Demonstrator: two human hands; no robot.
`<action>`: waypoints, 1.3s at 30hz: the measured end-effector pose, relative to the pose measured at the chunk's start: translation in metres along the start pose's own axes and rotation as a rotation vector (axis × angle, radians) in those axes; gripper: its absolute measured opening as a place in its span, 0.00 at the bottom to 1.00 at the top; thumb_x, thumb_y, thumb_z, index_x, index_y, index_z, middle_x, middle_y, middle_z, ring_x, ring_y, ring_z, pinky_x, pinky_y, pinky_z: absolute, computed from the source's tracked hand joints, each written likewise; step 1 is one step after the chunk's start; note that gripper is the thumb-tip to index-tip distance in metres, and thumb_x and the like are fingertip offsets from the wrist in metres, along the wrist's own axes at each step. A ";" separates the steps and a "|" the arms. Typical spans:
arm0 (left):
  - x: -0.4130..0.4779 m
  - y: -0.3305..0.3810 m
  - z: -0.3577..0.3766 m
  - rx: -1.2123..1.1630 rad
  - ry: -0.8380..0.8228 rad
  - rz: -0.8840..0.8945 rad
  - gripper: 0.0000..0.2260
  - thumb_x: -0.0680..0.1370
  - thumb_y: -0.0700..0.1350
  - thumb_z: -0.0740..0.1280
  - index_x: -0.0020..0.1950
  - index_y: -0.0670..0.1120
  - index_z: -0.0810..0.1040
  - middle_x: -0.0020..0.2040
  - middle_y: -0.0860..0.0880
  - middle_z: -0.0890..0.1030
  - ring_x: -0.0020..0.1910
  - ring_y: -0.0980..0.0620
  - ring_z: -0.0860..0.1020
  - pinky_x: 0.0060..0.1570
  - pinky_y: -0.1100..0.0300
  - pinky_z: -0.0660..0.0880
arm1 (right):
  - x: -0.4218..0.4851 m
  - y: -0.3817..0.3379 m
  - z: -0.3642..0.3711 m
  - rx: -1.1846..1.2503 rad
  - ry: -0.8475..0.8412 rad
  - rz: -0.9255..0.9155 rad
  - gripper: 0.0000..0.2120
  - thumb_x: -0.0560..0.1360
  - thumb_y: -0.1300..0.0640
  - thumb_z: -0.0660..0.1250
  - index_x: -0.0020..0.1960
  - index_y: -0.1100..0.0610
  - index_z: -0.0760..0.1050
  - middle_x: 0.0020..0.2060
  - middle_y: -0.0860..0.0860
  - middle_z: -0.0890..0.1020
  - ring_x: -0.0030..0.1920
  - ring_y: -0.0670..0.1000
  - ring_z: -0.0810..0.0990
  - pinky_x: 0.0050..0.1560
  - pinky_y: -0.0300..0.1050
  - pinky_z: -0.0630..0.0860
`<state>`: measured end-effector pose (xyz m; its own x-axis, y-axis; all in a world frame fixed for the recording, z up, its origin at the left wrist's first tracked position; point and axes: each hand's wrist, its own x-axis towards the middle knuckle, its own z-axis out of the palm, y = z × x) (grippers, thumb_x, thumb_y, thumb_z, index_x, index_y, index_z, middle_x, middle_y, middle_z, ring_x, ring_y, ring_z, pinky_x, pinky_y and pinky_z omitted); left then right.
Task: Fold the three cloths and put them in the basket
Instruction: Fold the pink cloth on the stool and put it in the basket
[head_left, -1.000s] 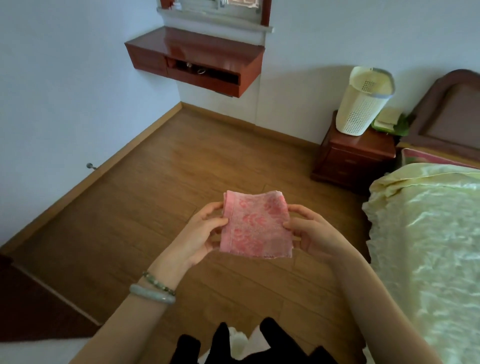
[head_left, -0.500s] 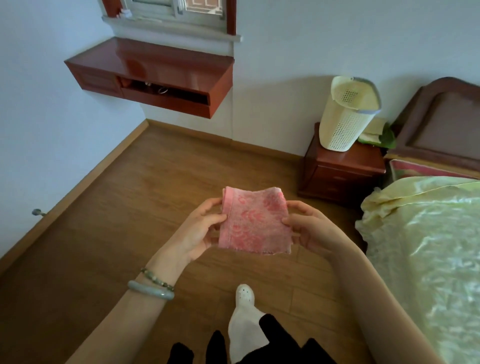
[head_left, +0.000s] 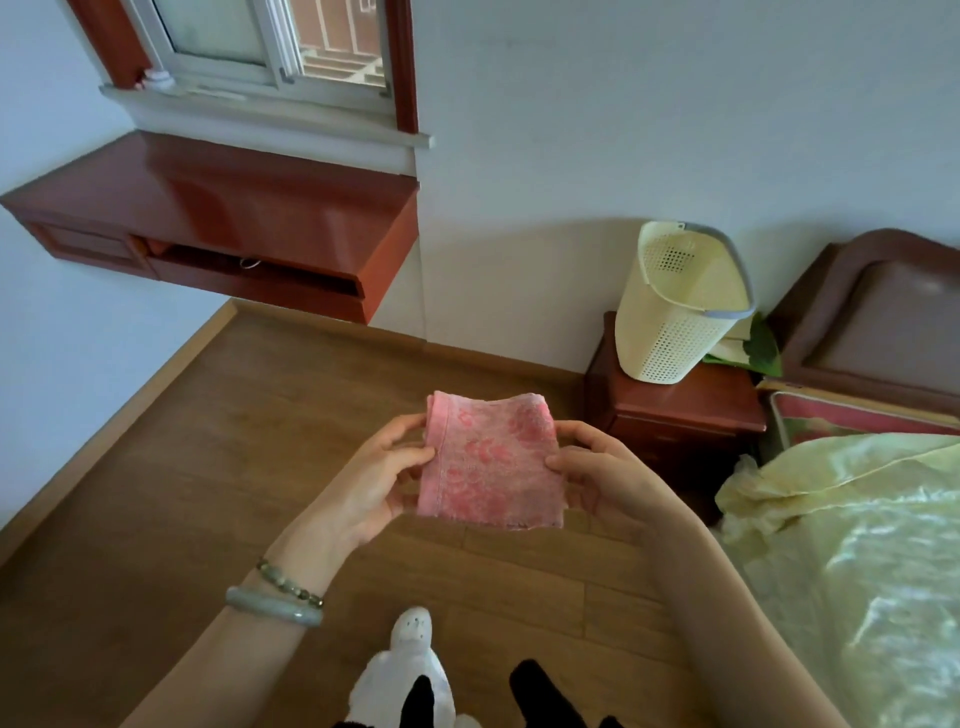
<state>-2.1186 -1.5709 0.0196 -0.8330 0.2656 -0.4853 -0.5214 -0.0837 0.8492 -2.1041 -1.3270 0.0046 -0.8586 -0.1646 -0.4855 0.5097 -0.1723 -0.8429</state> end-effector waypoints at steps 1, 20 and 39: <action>0.017 0.008 -0.001 0.008 -0.010 -0.003 0.14 0.79 0.38 0.60 0.60 0.53 0.75 0.55 0.43 0.79 0.52 0.45 0.78 0.39 0.53 0.78 | 0.014 -0.008 -0.004 0.005 0.008 0.000 0.16 0.74 0.68 0.64 0.61 0.59 0.73 0.55 0.61 0.79 0.53 0.61 0.81 0.53 0.59 0.78; 0.366 0.208 0.042 0.112 -0.383 -0.125 0.14 0.78 0.35 0.61 0.59 0.50 0.76 0.48 0.42 0.83 0.46 0.45 0.82 0.40 0.51 0.78 | 0.229 -0.173 -0.090 0.298 0.367 -0.172 0.15 0.74 0.70 0.63 0.59 0.60 0.75 0.42 0.57 0.80 0.42 0.53 0.82 0.40 0.50 0.80; 0.633 0.259 0.254 0.420 -0.609 -0.171 0.14 0.79 0.35 0.60 0.58 0.52 0.73 0.52 0.42 0.77 0.49 0.45 0.78 0.45 0.49 0.77 | 0.345 -0.256 -0.310 0.440 0.695 -0.165 0.15 0.75 0.69 0.63 0.59 0.58 0.73 0.44 0.56 0.78 0.37 0.49 0.80 0.35 0.44 0.79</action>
<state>-2.7337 -1.1809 -0.0150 -0.4340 0.7355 -0.5203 -0.4184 0.3469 0.8394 -2.5474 -1.0386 -0.0190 -0.6892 0.5069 -0.5178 0.2255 -0.5290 -0.8181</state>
